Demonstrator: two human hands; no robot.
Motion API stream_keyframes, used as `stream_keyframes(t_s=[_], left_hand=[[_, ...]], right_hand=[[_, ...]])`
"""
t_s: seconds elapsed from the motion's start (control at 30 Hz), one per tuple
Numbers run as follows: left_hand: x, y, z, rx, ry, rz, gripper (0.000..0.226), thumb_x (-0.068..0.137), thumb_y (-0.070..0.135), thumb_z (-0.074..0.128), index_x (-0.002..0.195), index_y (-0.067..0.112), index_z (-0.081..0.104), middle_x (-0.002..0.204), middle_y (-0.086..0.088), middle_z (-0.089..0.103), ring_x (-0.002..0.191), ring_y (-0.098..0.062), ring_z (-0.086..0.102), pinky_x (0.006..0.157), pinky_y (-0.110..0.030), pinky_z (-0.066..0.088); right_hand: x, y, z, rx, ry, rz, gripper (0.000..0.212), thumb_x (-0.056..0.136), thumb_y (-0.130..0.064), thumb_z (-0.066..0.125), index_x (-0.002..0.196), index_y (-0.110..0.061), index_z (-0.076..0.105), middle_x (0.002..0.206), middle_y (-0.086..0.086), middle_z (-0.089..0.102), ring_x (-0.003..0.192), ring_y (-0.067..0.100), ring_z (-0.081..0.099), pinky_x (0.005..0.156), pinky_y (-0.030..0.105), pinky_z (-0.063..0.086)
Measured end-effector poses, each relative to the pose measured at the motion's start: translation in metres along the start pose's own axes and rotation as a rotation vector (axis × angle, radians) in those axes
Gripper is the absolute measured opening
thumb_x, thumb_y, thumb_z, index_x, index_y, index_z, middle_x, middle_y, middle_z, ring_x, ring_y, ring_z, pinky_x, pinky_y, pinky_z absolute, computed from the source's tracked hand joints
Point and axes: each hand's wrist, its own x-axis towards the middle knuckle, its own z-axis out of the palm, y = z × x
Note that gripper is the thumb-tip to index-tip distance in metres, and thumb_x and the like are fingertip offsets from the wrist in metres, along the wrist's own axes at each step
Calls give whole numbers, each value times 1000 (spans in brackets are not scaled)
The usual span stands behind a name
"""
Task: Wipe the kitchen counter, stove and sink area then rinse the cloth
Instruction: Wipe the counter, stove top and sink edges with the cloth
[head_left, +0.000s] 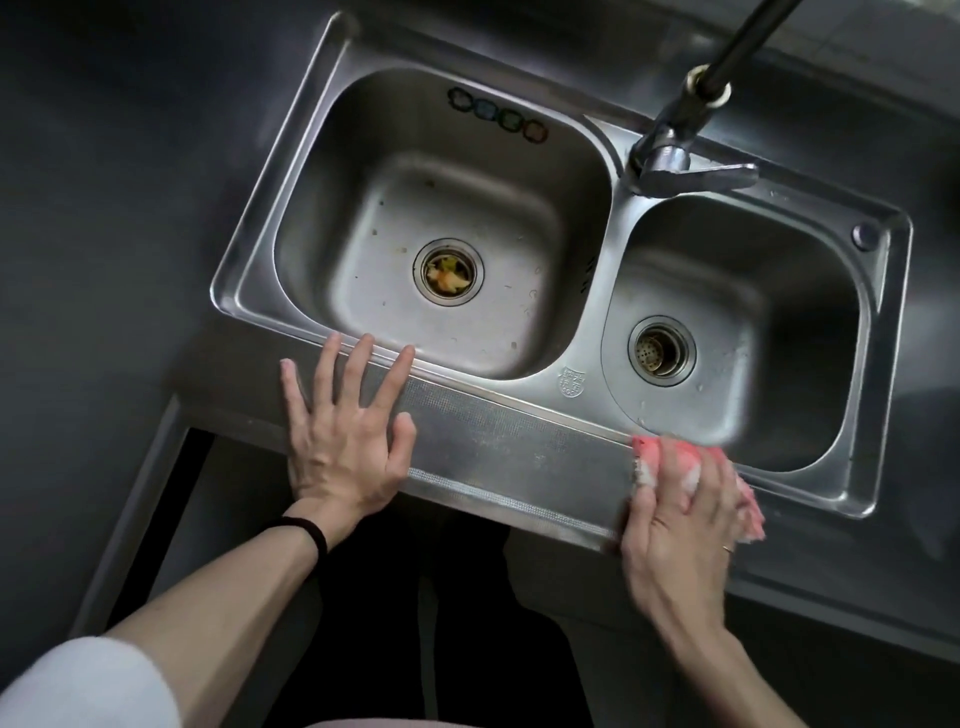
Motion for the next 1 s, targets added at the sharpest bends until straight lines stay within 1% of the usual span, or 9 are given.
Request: stream_keyframes(t_s=[0.1, 0.2, 0.3, 0.43, 0.53, 0.67, 0.77, 0.87, 1.0], left_hand=[[0, 1, 0, 22, -12, 2, 72, 89, 39, 43, 161, 36, 38, 164, -11, 37, 158, -39, 22, 124, -72, 6], [0, 2, -1, 30, -28, -2, 72, 89, 40, 42, 161, 35, 38, 164, -12, 37, 158, -39, 22, 124, -71, 7], [0, 3, -3, 45, -45, -6, 72, 89, 41, 40, 161, 34, 38, 164, -12, 37, 158, -38, 21, 125, -70, 6], [1, 4, -6, 44, -77, -16, 70, 91, 42, 38, 161, 33, 37, 164, -12, 35, 158, -37, 19, 126, -70, 4], [1, 4, -8, 47, -114, -15, 68, 94, 43, 34, 161, 31, 36, 164, -12, 31, 159, -38, 16, 125, -70, 3], [2, 9, -15, 36, -179, -42, 67, 94, 44, 30, 159, 27, 37, 164, -15, 31, 159, -38, 13, 125, -69, 2], [3, 26, -23, 8, -189, -67, 67, 93, 42, 32, 155, 19, 40, 161, -19, 34, 157, -41, 17, 127, -66, 6], [-1, 62, -26, -23, -201, 37, 67, 92, 40, 34, 153, 13, 42, 160, -19, 37, 154, -38, 27, 130, -60, 9], [-6, 141, -20, -101, -237, 206, 67, 91, 38, 33, 151, 11, 48, 159, -18, 43, 152, -36, 35, 130, -57, 13]], right_hand=[[-6, -68, 19, 21, -23, -204, 59, 107, -32, 38, 164, -34, 24, 171, 19, 18, 161, 38, 7, 123, 69, 10], [-15, -134, 39, 61, -38, -330, 62, 109, -40, 33, 167, -37, 8, 175, 14, -6, 162, 30, -11, 128, 59, -4], [-17, -150, 44, 84, -64, -396, 63, 110, -45, 30, 166, -41, -1, 175, 7, -16, 161, 23, -18, 128, 51, -9], [-20, -92, 36, 66, -54, -397, 64, 110, -45, 31, 165, -42, -1, 175, 5, -14, 162, 21, -13, 129, 49, -8], [-22, -30, 25, 79, -53, -281, 64, 109, -45, 29, 165, -42, -2, 175, 3, -16, 162, 21, -13, 130, 48, -9], [-25, 57, 3, 59, -66, -130, 63, 107, -48, 23, 165, -42, 1, 175, 1, -17, 161, 20, -14, 130, 55, 0], [-23, 116, -9, 52, -59, -9, 64, 104, -51, 18, 166, -39, 6, 174, 0, -18, 161, 18, -16, 130, 58, 3], [-19, 151, -16, 51, -45, 68, 65, 102, -54, 14, 165, -39, 4, 174, 2, -19, 161, 19, -17, 130, 58, 3], [-19, 151, -17, 80, -20, 99, 64, 103, -51, 17, 164, -42, -1, 174, 2, -20, 161, 19, -18, 130, 54, -4]])
